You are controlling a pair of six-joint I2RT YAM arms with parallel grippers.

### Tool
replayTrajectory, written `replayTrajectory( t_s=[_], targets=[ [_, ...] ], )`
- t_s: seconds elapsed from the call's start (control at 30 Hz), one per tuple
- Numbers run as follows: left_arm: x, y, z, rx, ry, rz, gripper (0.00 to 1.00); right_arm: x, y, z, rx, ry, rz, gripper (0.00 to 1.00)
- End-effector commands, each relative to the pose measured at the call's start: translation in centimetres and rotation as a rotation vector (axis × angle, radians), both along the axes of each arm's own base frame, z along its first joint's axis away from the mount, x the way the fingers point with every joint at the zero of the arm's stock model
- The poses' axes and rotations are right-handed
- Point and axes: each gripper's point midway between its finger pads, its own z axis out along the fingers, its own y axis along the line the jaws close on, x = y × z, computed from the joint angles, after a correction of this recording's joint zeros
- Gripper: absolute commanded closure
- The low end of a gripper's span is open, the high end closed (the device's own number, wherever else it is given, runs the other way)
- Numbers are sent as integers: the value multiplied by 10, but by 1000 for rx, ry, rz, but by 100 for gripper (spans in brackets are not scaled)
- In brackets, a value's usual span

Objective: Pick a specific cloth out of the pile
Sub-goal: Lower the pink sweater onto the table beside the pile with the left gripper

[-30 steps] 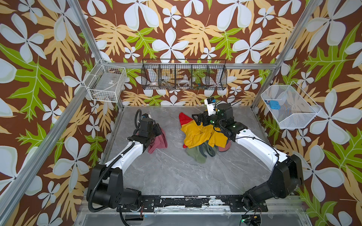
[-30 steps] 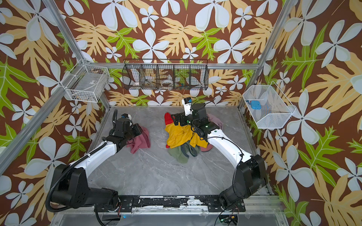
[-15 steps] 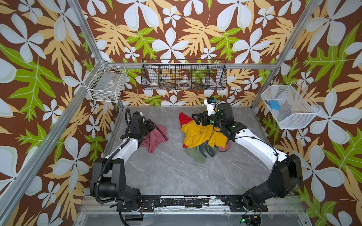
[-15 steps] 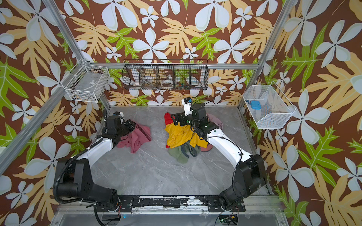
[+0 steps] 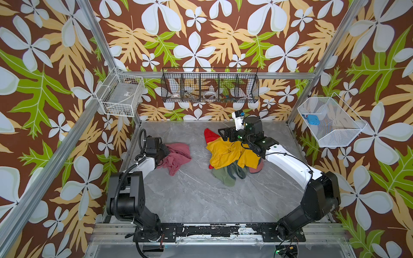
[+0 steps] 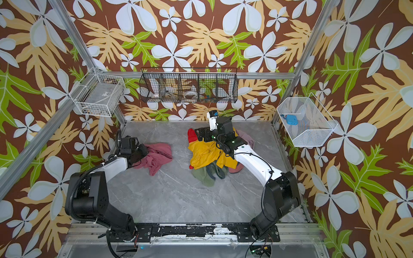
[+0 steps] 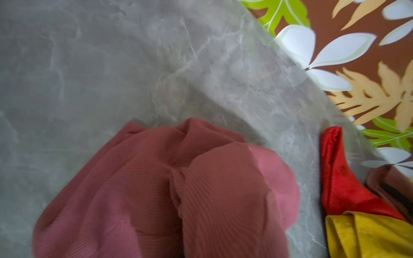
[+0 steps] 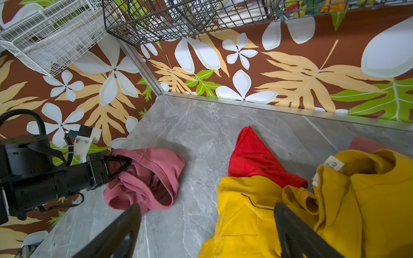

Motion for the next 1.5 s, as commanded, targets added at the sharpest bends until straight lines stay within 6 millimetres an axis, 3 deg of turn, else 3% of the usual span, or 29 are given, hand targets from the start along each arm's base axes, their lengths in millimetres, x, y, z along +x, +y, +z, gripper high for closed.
replayTrajectory(
  t_s=[0.0,0.17,0.27,0.43,0.6,0.8,0.9,1.0,1.2,1.47],
  targets=[
    [-26,9,-29,43,112,36,100,4,-1,3,7,-11,-18,8],
    [-50,8,-57,7,174,73,88,7,-1,-4,-7,-2,-24,8],
    [-52,8,-62,2,189,81,73,10,1,-5,-21,-4,-16,8],
    [-49,7,-32,13,95,58,36,13,1,-2,-48,-26,-10,7],
    [-60,16,1,79,33,75,9,11,-3,0,-76,-54,-6,5],
    [-83,27,31,177,13,142,5,10,-6,1,-106,-77,-3,3],
    [-79,10,54,227,-54,80,5,9,-5,1,-110,-80,6,2],
    [-68,-15,64,249,-58,-22,5,8,-2,-2,-108,-73,24,2],
    [-56,-43,44,321,63,-115,6,3,-4,-3,-104,-67,24,3],
    [-42,-53,-13,300,233,-150,8,-6,-14,-5,-110,-61,-8,3]
  ],
)
